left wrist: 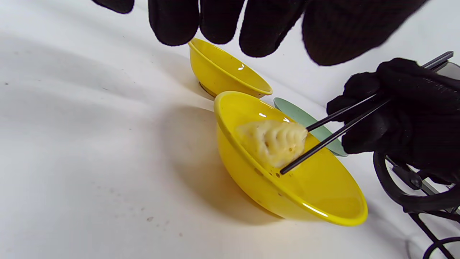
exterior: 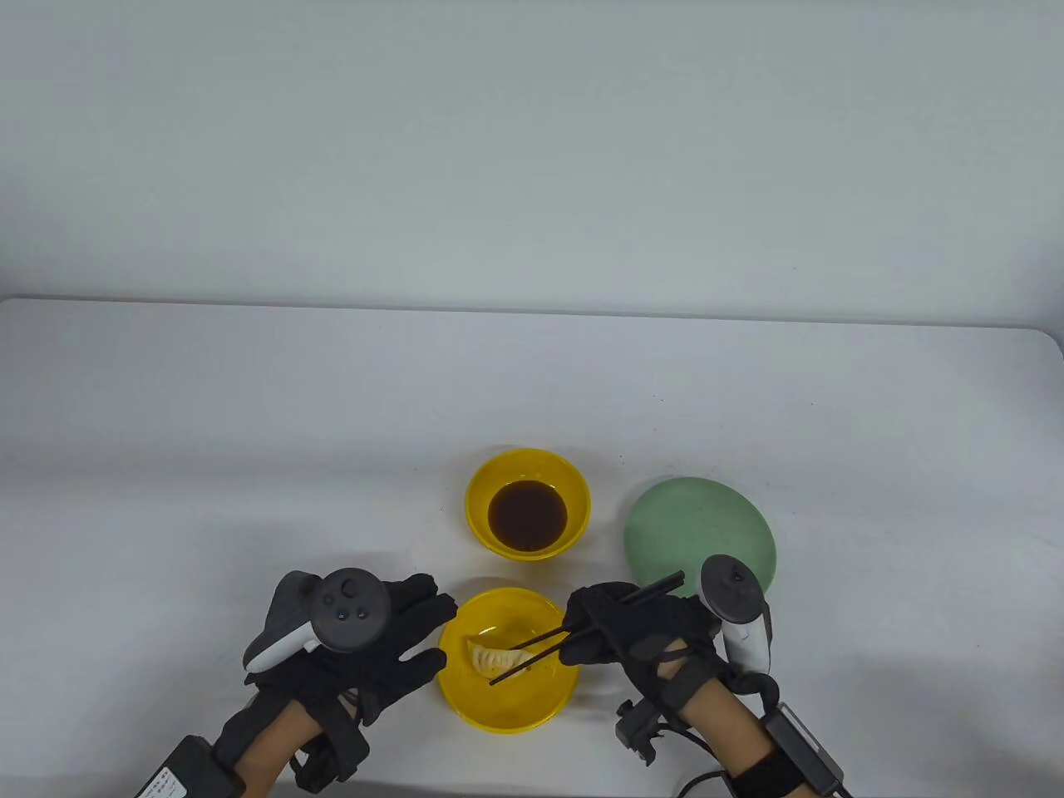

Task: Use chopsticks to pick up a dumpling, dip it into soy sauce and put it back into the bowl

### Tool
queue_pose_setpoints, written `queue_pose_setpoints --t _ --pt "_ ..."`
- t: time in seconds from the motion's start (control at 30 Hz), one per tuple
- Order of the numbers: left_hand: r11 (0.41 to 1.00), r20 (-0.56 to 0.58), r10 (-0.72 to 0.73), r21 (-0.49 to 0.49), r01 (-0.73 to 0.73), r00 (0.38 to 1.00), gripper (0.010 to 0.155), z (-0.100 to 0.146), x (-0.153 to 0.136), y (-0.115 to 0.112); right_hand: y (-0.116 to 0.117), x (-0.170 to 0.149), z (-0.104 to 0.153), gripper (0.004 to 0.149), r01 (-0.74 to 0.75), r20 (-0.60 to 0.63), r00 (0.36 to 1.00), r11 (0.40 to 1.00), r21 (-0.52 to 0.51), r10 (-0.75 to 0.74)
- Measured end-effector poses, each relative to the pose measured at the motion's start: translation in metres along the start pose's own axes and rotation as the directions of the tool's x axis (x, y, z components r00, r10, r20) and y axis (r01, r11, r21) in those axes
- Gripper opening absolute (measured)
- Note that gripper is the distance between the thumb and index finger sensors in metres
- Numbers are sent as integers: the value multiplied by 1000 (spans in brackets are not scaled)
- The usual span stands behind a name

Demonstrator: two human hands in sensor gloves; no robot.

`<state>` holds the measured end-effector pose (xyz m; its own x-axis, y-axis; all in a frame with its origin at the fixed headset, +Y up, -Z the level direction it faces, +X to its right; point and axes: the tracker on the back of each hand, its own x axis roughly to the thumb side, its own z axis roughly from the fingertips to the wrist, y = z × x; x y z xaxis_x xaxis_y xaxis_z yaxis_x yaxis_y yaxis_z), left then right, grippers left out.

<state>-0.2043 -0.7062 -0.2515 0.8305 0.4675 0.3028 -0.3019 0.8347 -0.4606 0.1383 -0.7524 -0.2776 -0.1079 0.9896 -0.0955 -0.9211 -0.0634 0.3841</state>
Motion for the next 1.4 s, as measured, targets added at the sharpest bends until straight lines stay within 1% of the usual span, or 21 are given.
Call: queue_pose_setpoints --t 0.13,0.2,0.5,0.63,0.7,0.8,0.87,0.93,1.03,1.1,1.23,1.3,1.4 --pt "1000 -9 -6 2 6 1000 71 0 -1 0 -2 3 1 43 -52 18 998 999 -17 52" --pt "1000 -13 -6 0 6 1000 71 0 -2 0 -3 2 1 43 -11 8 1000 1000 -9 11" --pt "1000 -14 2 14 -2 1000 71 1 -3 2 -14 8 6 43 85 30 996 995 -48 -84" --pt "1000 -15 5 25 -5 1000 71 2 -3 4 -22 16 7 43 171 66 984 981 -87 -165" --pt "1000 -19 6 30 -5 1000 71 3 -4 5 -30 23 3 43 212 90 976 968 -138 -201" --pt "1000 -33 0 25 1 999 72 2 -5 4 -44 36 -9 43 165 116 983 953 -255 -139" --pt "1000 -37 5 13 -4 999 71 0 -6 3 -50 39 -20 43 112 76 993 941 -321 -93" --pt "1000 -40 1 1 -1 999 71 -1 -7 1 -51 41 -35 43 89 67 995 921 -379 -68" --pt "1000 -40 0 -9 0 999 71 -2 -7 0 -44 36 -59 43 9 9 1000 915 -404 -6" --pt "1000 -41 2 -13 -2 999 71 -2 -7 -1 -36 31 -73 43 -67 -24 998 910 -410 63" --pt "1000 -43 1 -22 -2 999 71 -2 -7 0 -26 29 -80 42 -216 -43 975 881 -421 218" --pt "999 -40 -3 -33 1 999 71 -4 -6 -1 -25 27 -81 42 -238 -44 969 873 -426 243" --pt "999 -38 -14 -53 12 999 71 -6 -5 -5 -24 27 -80 42 -225 -38 972 872 -435 231"
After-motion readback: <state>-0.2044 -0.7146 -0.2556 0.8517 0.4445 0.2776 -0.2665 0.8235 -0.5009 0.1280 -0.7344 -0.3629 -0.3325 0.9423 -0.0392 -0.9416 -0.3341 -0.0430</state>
